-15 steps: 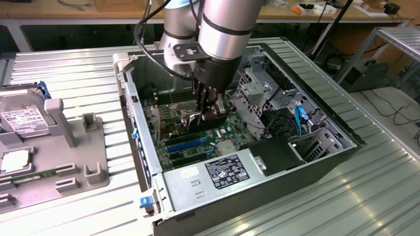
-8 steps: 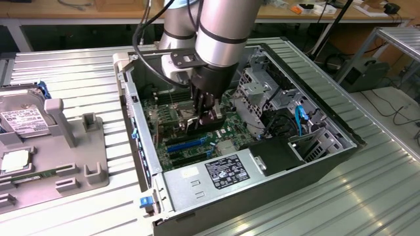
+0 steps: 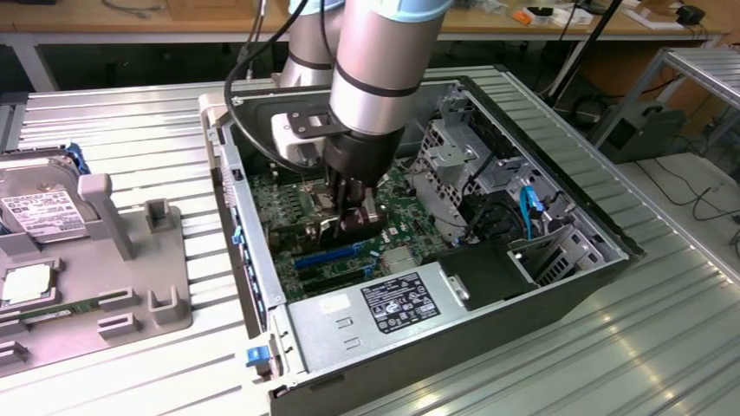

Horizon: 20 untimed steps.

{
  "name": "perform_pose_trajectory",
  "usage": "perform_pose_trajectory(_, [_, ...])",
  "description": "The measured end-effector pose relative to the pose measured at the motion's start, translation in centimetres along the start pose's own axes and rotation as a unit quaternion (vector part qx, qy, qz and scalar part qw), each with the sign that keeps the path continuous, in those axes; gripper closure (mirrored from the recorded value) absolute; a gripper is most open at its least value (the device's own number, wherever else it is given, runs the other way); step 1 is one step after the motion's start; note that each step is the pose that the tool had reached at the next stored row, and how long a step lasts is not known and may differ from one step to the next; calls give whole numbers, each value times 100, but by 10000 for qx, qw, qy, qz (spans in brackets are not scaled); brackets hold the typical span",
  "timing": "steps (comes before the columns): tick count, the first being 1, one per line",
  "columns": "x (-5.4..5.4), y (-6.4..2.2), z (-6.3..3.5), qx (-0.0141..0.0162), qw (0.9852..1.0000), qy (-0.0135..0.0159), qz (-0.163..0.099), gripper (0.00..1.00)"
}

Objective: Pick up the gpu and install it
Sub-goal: 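Insert the gpu into the slot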

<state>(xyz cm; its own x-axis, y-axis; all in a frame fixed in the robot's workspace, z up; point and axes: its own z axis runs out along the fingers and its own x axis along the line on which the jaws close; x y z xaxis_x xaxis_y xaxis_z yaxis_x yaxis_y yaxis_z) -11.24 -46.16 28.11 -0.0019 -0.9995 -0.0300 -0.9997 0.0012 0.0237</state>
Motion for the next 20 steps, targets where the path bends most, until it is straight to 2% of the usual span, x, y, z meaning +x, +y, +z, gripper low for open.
perform_pose_trajectory(5, [-7, 36, 56, -1, 10000, 1, 2, 73])
perform_pose_trajectory(20, [30, 34, 130, 4, 9999, -1, 124, 73])
